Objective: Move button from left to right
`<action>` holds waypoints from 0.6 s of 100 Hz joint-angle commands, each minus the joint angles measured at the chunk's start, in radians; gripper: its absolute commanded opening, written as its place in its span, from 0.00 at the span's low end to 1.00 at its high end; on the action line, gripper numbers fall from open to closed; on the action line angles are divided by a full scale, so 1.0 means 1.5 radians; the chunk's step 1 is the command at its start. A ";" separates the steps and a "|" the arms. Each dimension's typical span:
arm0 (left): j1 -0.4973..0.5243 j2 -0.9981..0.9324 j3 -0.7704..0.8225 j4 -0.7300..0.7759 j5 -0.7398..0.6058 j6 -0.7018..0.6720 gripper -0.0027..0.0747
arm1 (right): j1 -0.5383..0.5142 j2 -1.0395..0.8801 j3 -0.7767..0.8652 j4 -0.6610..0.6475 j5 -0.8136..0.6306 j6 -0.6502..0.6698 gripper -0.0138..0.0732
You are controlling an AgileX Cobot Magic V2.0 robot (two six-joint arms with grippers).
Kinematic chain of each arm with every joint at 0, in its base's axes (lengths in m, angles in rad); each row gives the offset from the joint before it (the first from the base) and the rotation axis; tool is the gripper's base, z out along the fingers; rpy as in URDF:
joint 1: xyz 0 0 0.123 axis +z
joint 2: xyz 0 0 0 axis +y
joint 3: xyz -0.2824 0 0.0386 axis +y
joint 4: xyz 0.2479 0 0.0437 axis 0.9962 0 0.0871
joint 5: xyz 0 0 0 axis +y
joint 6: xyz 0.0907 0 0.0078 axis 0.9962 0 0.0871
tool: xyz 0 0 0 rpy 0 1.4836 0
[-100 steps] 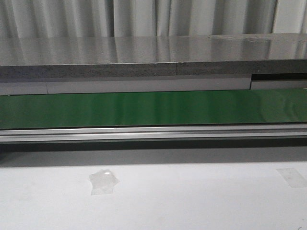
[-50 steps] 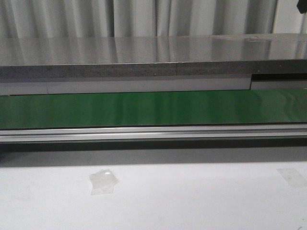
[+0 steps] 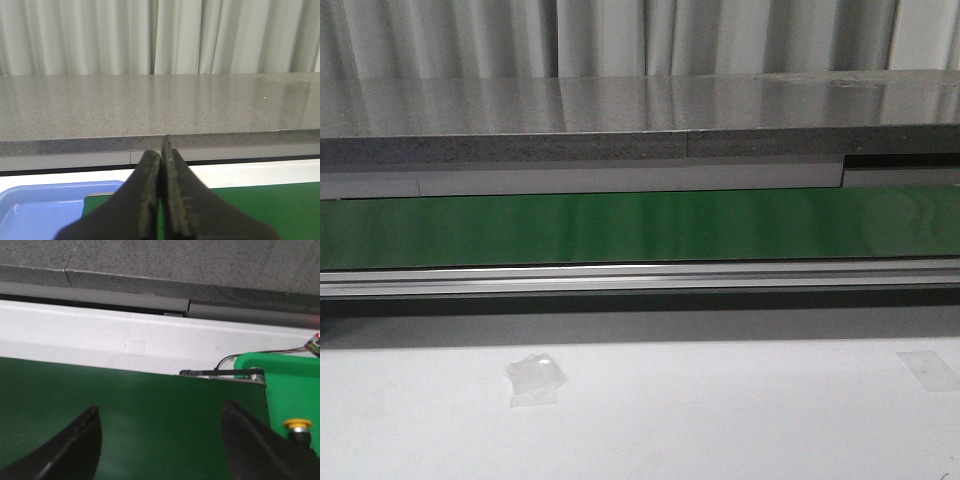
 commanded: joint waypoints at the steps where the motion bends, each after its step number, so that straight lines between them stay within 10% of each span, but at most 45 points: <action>1: -0.004 0.003 -0.018 -0.009 -0.039 -0.001 0.01 | 0.000 -0.078 0.046 0.009 -0.057 -0.006 0.74; 60: -0.004 0.003 -0.018 -0.009 -0.039 -0.001 0.01 | 0.000 -0.430 0.184 0.022 0.107 -0.007 0.74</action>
